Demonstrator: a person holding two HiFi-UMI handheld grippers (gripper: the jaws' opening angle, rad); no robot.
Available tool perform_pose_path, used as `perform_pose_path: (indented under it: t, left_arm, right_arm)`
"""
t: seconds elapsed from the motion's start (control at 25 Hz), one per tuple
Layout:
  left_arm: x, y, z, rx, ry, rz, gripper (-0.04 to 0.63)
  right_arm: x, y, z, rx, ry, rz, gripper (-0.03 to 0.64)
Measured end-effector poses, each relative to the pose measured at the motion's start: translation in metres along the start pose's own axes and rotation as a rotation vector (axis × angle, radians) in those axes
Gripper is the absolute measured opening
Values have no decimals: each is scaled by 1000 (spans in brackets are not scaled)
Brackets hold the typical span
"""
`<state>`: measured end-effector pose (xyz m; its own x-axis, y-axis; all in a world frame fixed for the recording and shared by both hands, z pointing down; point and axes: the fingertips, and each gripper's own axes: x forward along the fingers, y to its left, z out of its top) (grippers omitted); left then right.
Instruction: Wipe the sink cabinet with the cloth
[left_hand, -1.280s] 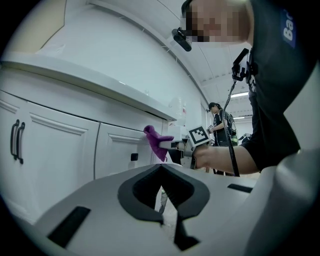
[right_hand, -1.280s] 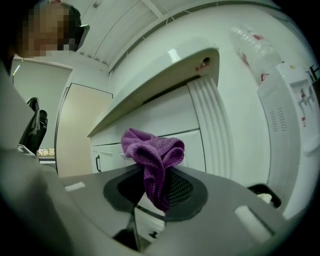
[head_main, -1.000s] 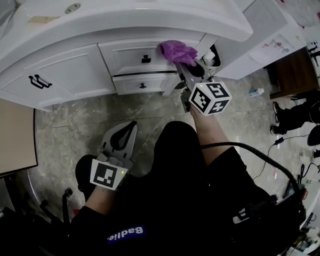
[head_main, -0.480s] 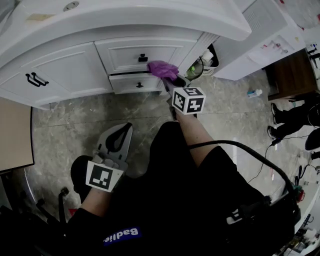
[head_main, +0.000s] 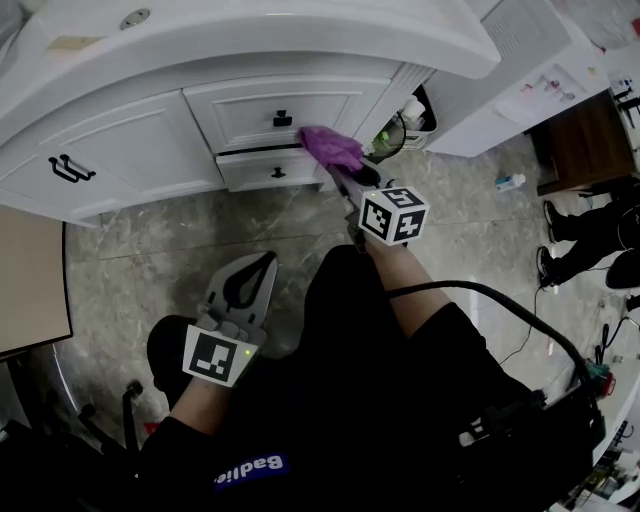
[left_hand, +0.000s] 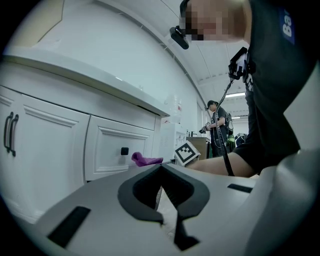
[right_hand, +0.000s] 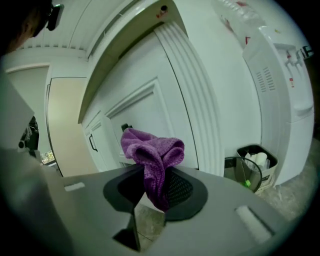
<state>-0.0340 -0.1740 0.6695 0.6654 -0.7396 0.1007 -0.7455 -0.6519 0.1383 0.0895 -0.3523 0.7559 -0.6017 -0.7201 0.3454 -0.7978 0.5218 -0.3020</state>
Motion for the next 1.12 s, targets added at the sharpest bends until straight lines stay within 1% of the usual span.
perform_pose_path:
  t: [0.12,0.36,0.48,0.56,0.64,0.84,1.0,1.12]
  left_arm:
    - [2,-1,0,-3,-3,-8,5]
    - [8,-3,0,-12,-1,-21,5]
    - [9,-2,-1,-13,-2,-20,5]
    - [10,-3,-2,-15,1,-20,5]
    - [10,-3,-3,-18,6,-19,5]
    - [10,2,-6,-21,13,-12,5]
    - [11,5,-10,-22,20,-9,5]
    - [11,7,-11,-22,26,-4,5]
  right_arm:
    - [-20,10,39,-5,-87,41,86]
    - [-53,17,122,-63,-273,57,86]
    - [-54,8,142,-62,-323,41,86]
    - [-48,-3,138,-66,-310,15,86]
    - [-40,-12,124,-74,-278,-11,86]
    - [-21,-34,69,-41,-167,-54,86]
    - [-5,-49,23,-53,-57,-81,86]
    - [4,-56,-3,-49,1,-92,87]
